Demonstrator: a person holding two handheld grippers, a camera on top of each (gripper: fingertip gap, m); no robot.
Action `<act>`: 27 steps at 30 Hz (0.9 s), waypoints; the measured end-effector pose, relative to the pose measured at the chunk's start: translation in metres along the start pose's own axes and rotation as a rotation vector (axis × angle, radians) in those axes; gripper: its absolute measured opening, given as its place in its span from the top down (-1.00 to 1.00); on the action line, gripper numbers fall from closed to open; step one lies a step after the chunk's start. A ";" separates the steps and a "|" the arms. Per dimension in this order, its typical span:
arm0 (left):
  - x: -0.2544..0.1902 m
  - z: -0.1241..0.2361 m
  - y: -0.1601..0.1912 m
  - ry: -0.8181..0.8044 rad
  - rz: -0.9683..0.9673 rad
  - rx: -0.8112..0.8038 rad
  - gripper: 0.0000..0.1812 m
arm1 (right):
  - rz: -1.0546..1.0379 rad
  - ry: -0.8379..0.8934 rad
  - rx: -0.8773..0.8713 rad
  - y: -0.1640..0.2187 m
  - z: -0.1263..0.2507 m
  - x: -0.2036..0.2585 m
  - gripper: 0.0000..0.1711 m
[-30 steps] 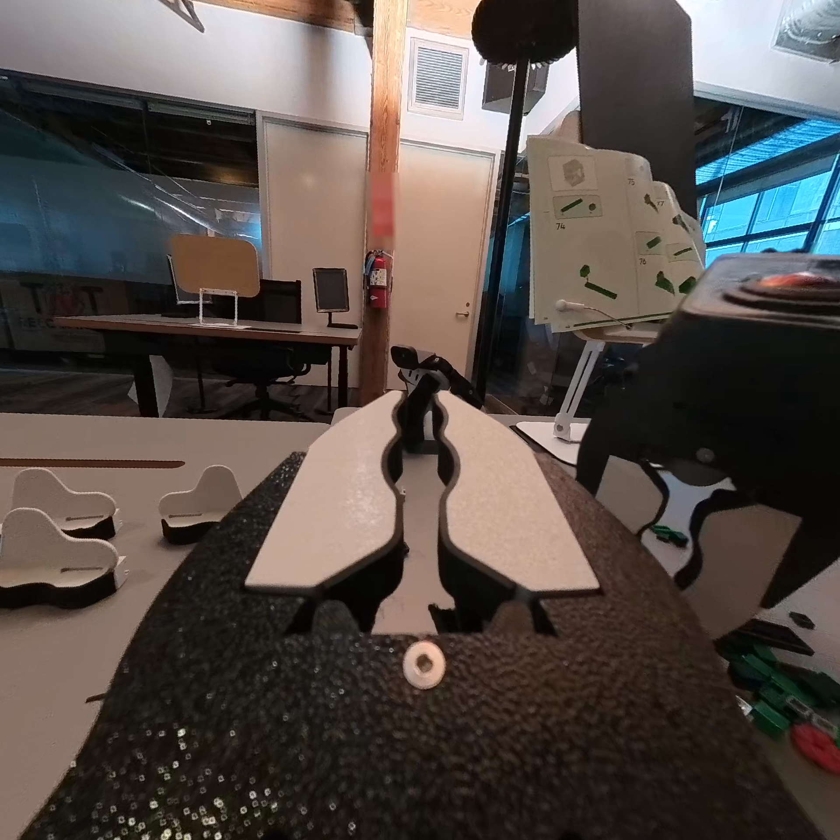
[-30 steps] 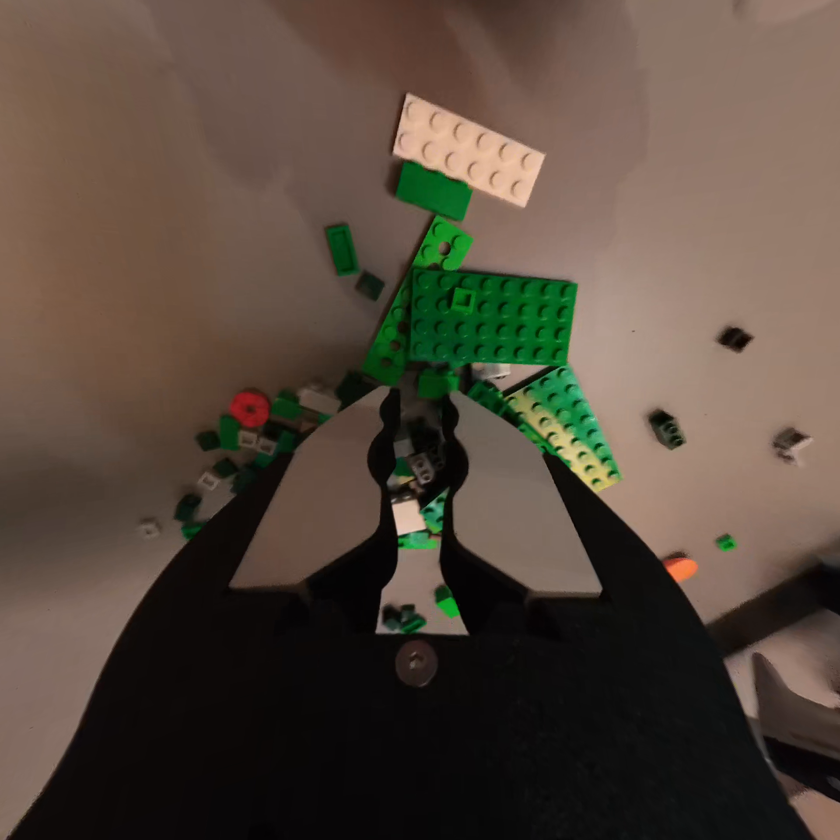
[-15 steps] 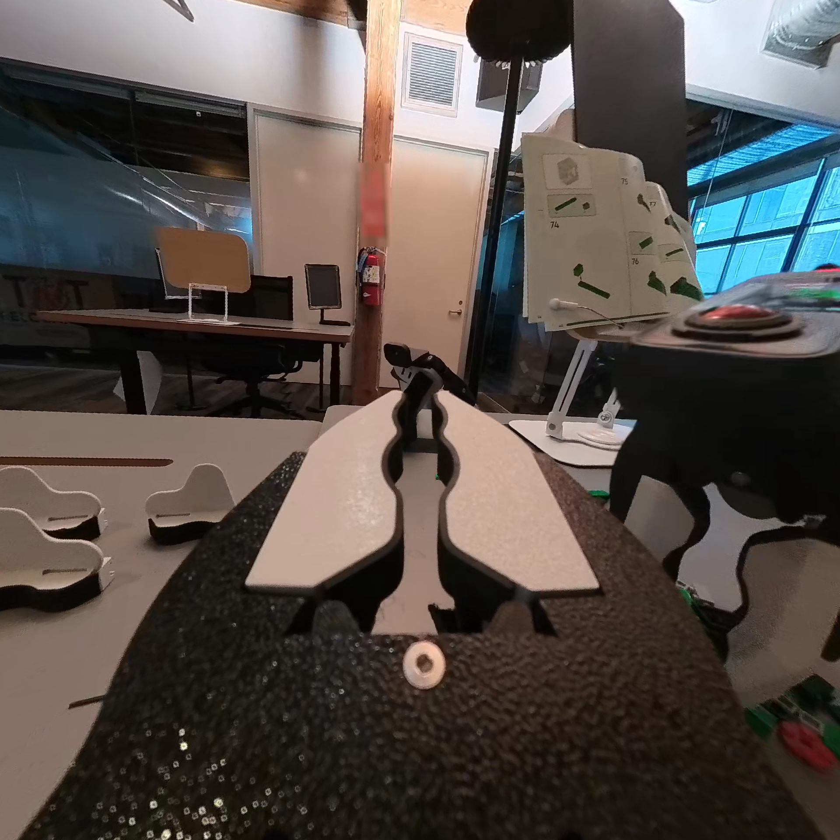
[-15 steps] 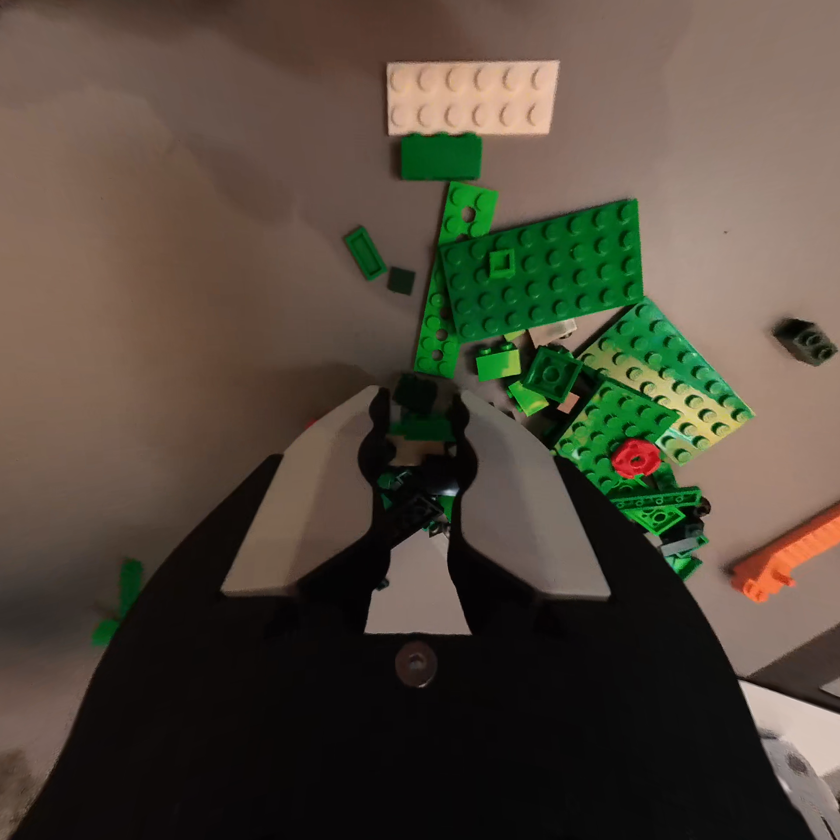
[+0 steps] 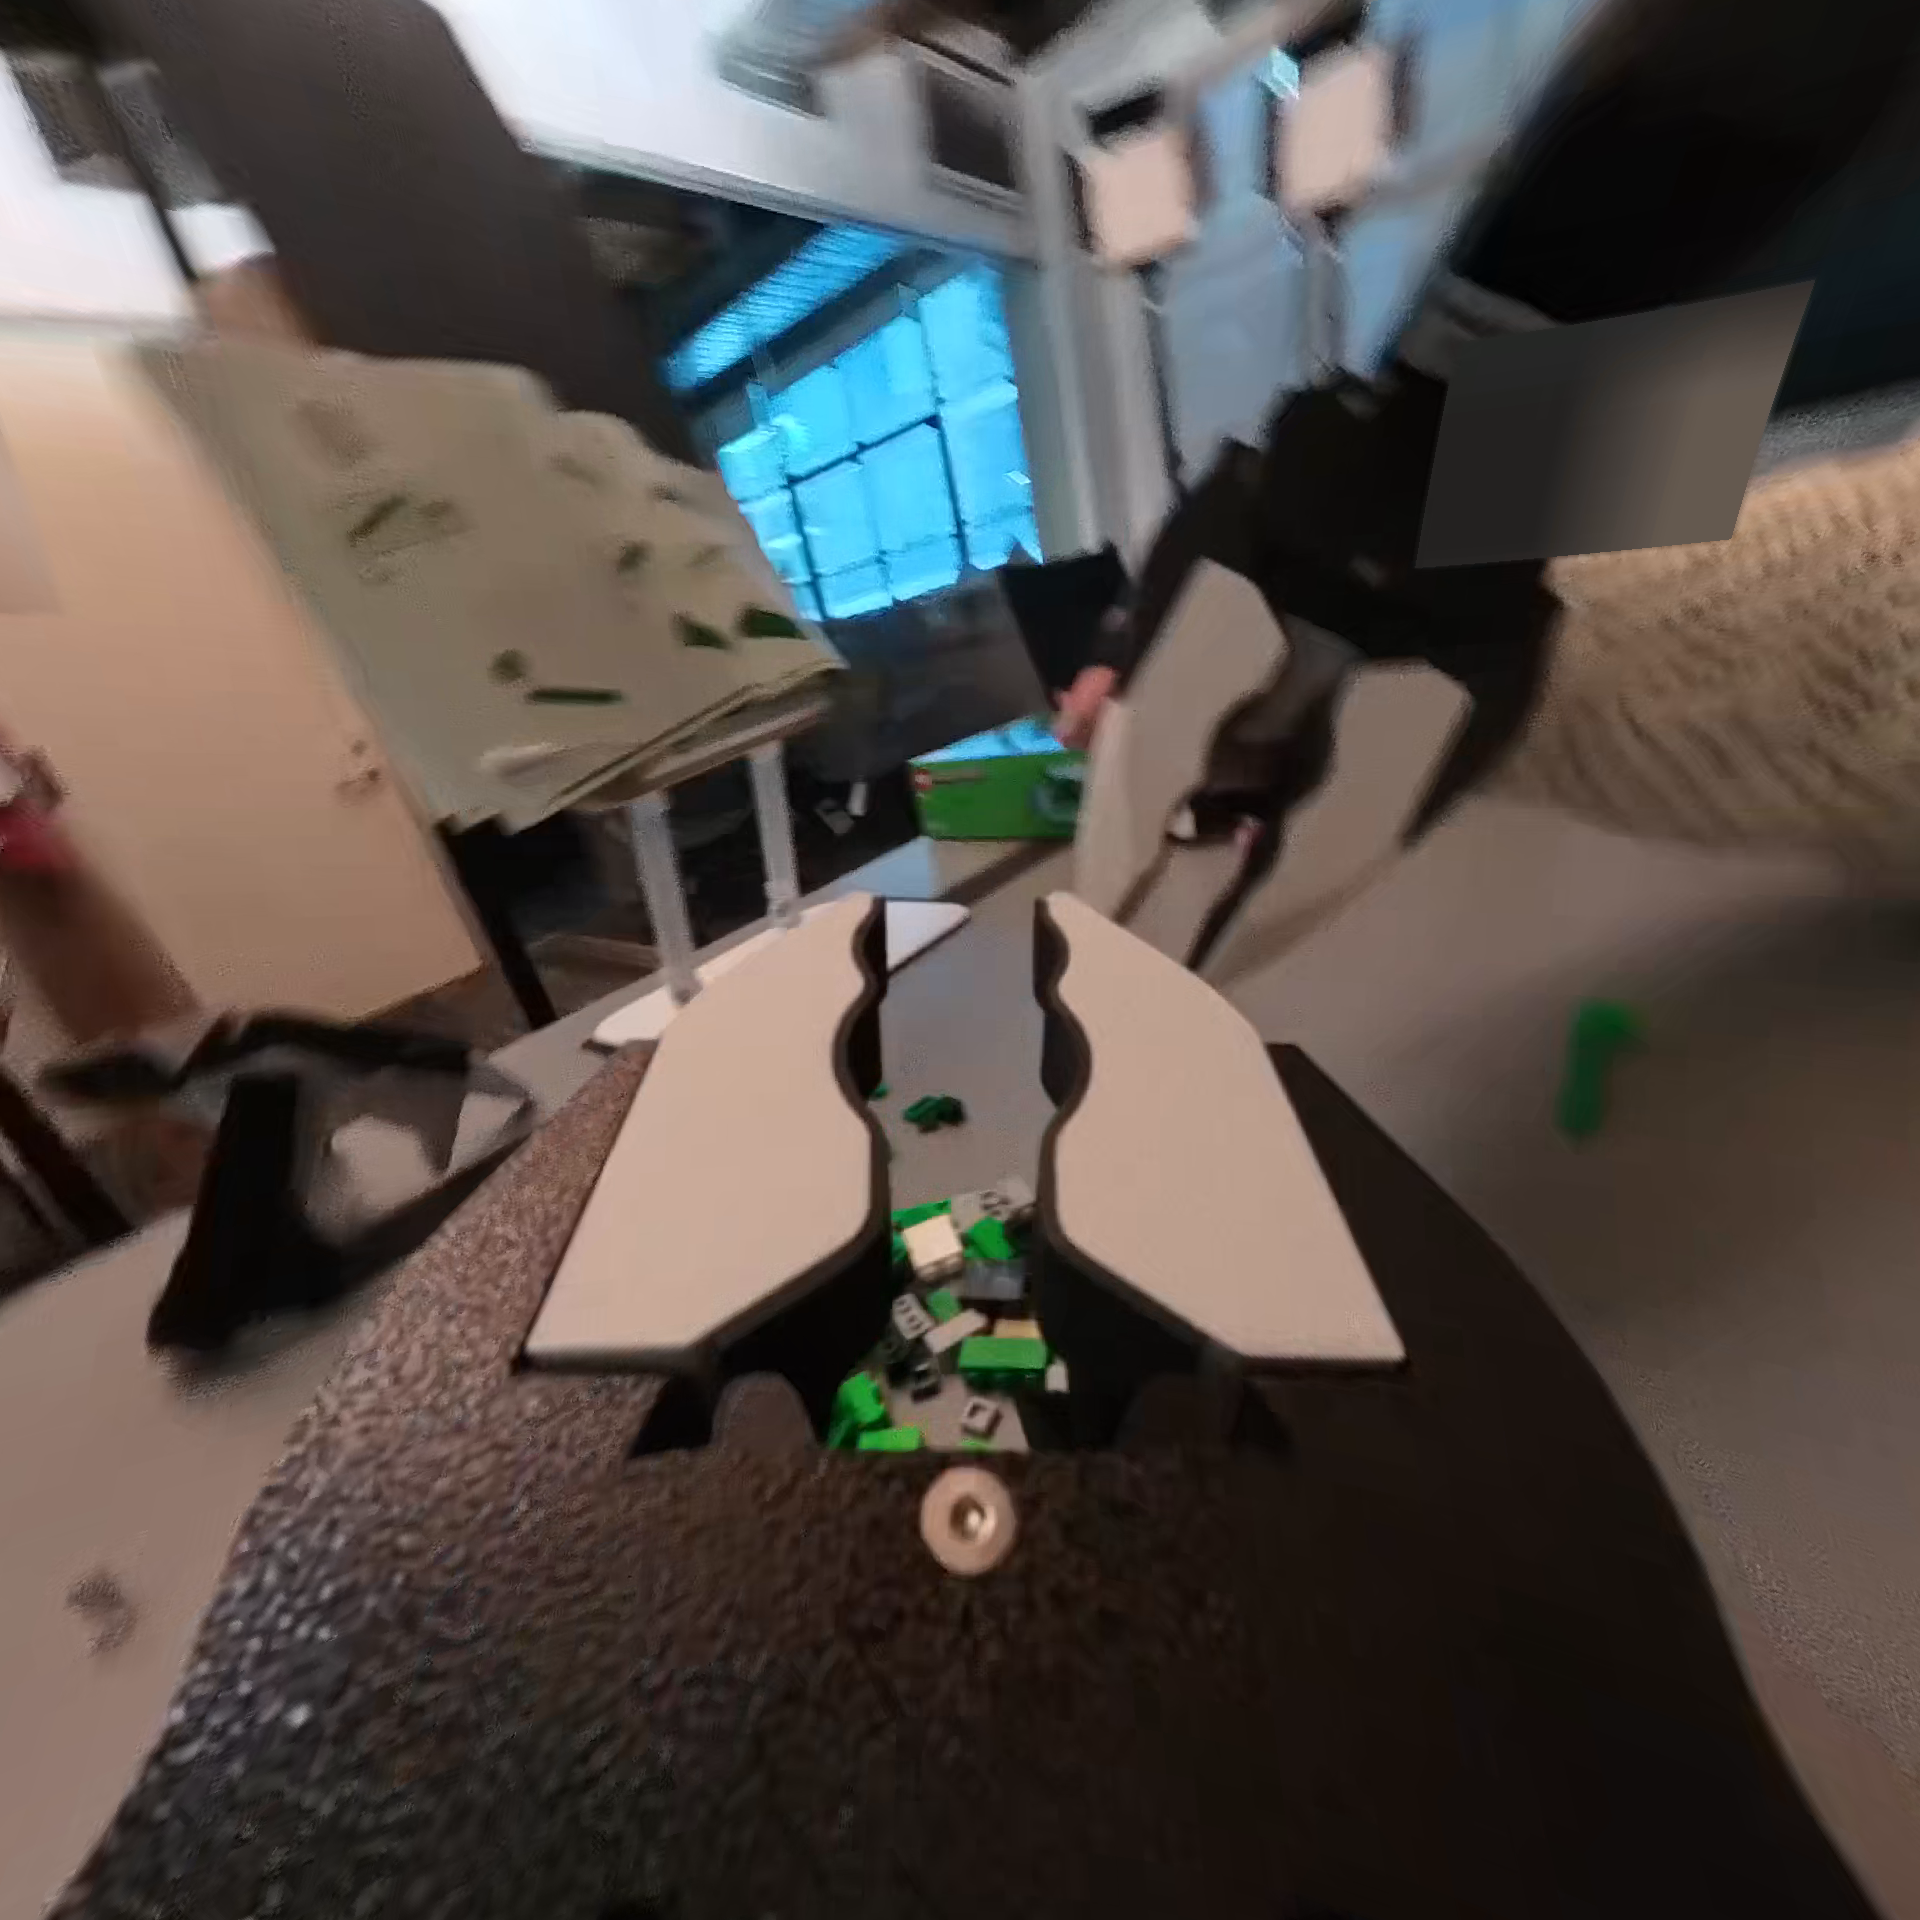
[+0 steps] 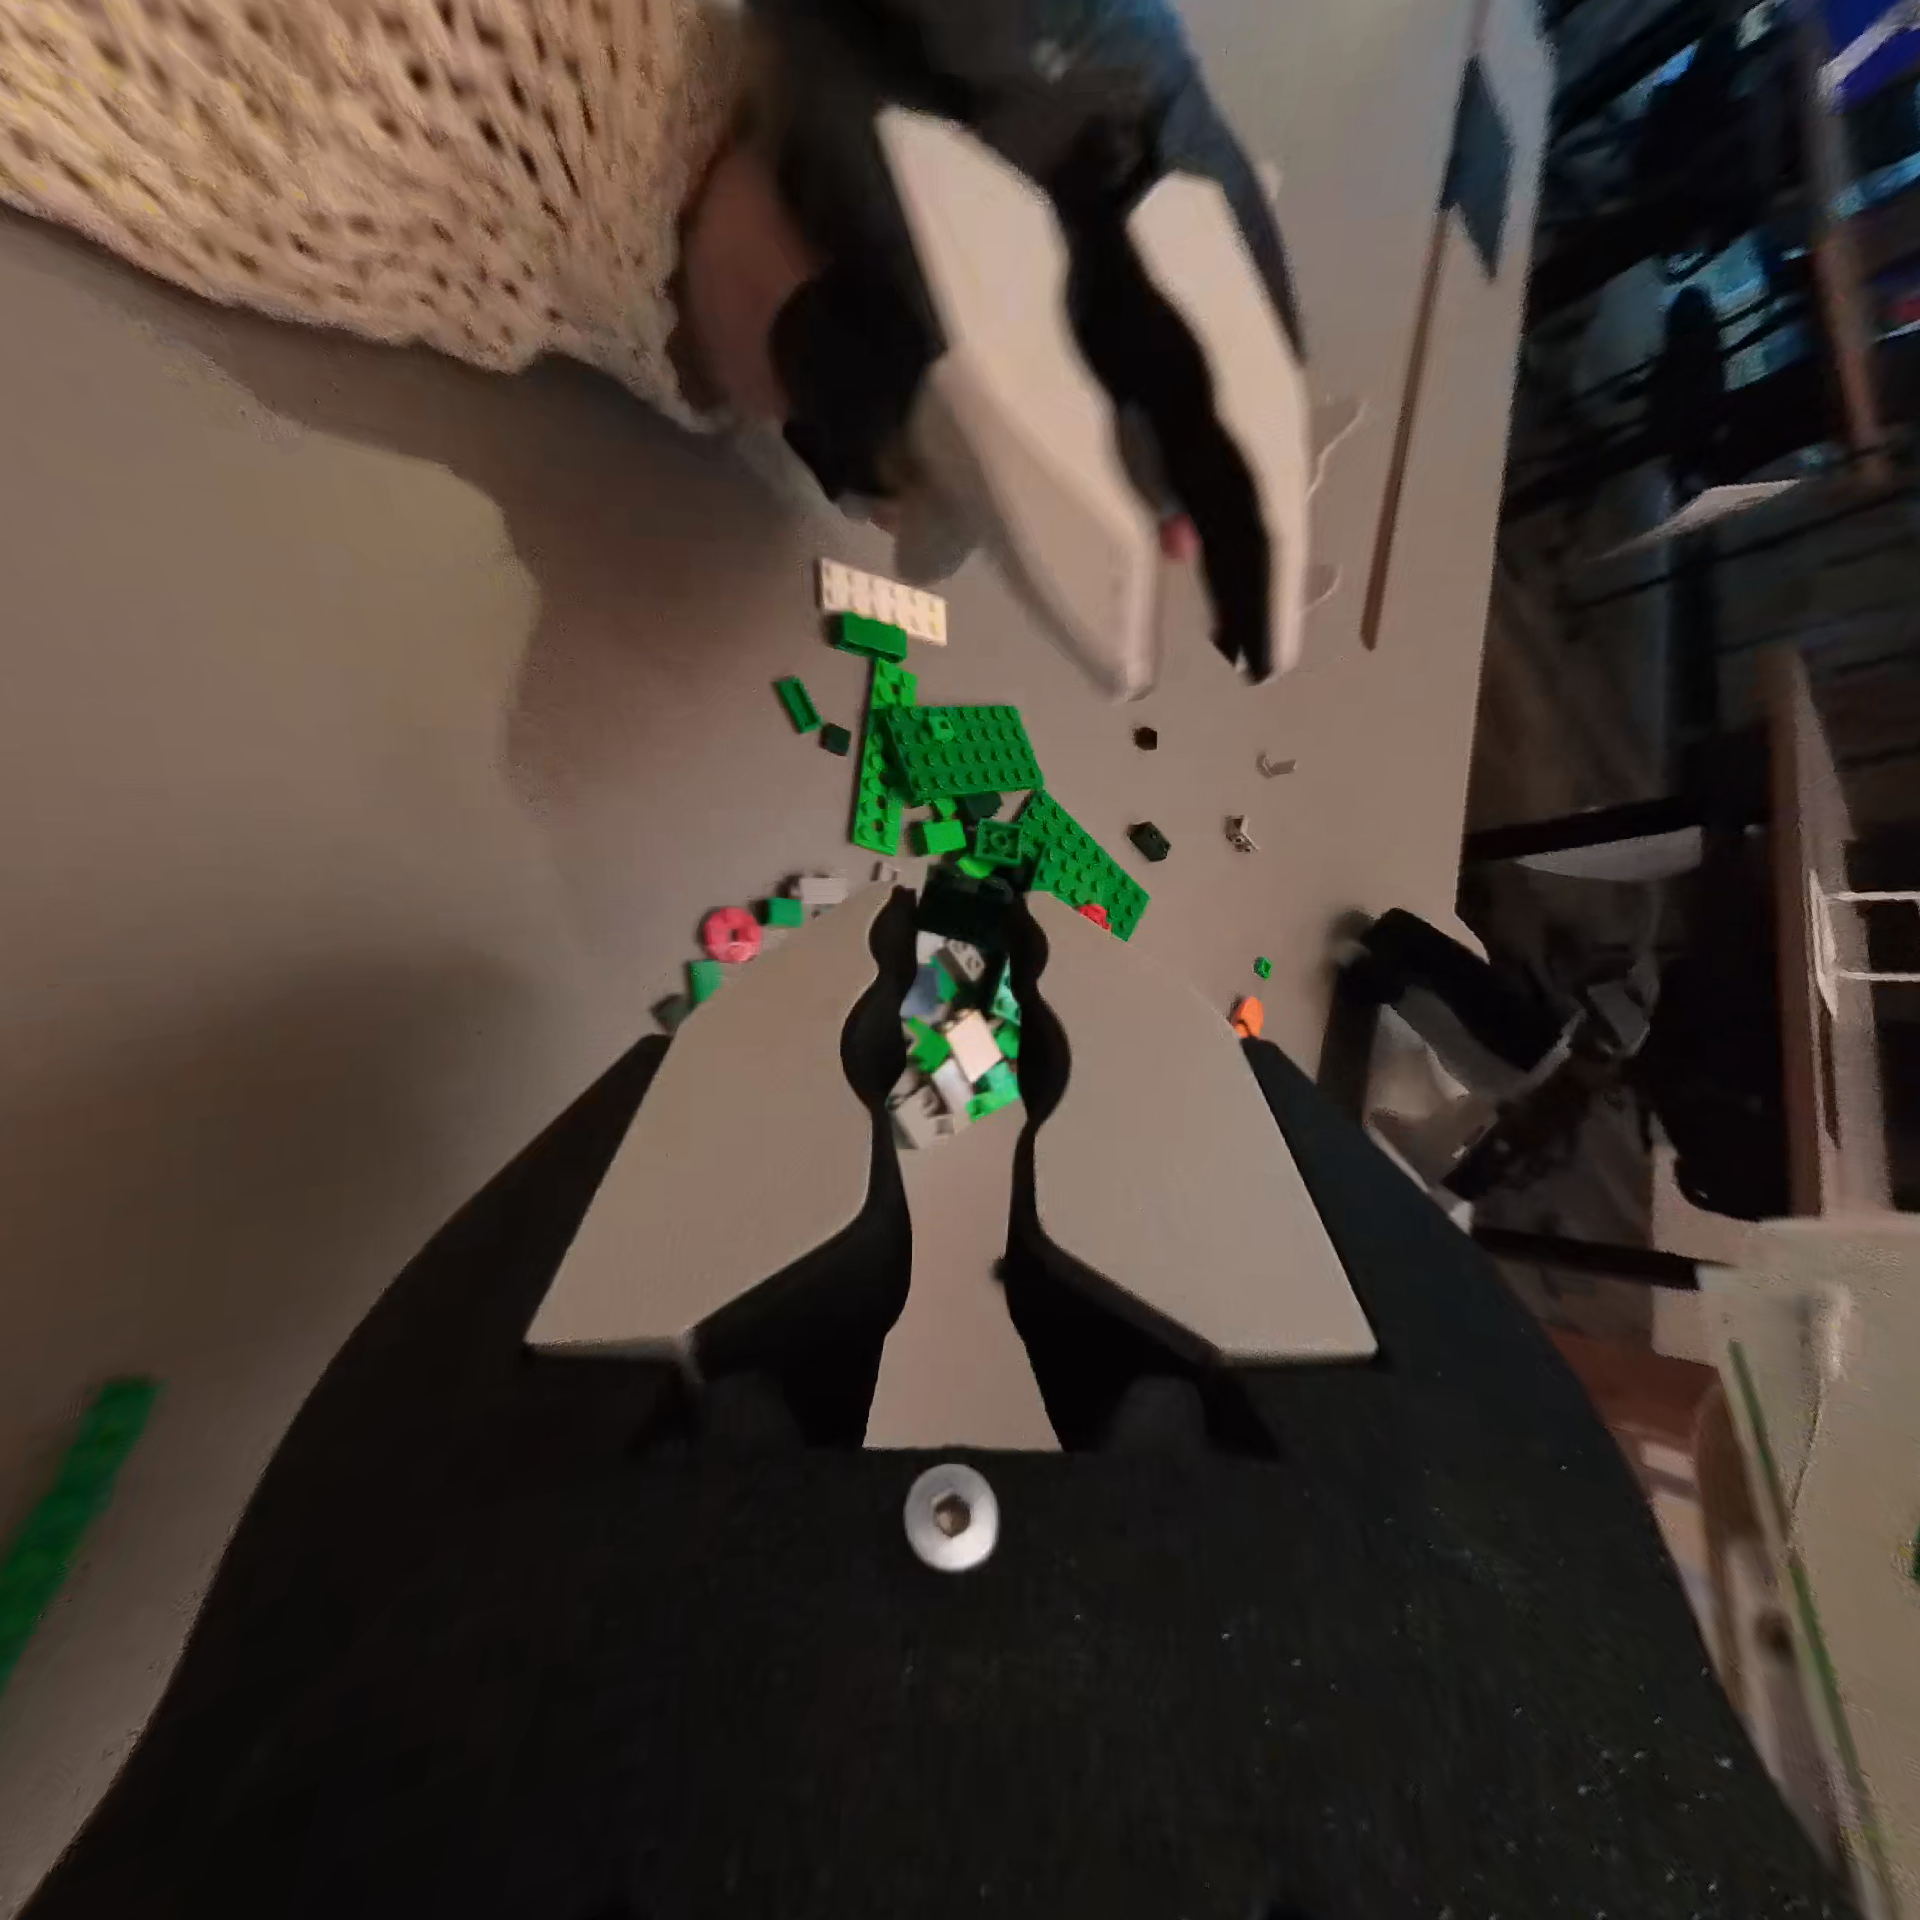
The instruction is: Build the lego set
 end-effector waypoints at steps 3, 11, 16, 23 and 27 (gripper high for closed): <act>-0.050 -0.018 -0.002 0.122 -0.195 0.066 0.81 | -0.128 0.030 -0.124 0.006 0.032 0.017 0.81; -0.144 -0.038 0.024 0.448 -0.315 0.207 0.82 | -0.482 -0.122 -0.158 0.058 0.062 0.116 0.80; -0.181 -0.043 0.053 0.563 -0.457 0.311 0.83 | -0.601 -0.168 -0.093 0.078 0.058 0.149 0.80; -0.191 -0.046 0.067 0.588 -0.494 0.377 0.82 | -0.580 -0.182 -0.105 0.074 0.049 0.147 0.80; -0.192 -0.050 0.072 0.579 -0.513 0.413 0.81 | -0.545 -0.196 -0.058 0.077 0.041 0.149 0.80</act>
Point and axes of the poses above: each gripper's, where its closed fingertips meet, z back along the fingers, y out of its underside, x = y × z across the jaws, the point moved 2 cm from there along z, back along the fingers, and after that the axes turned 5 degrees about x, right-handed, at the moved point
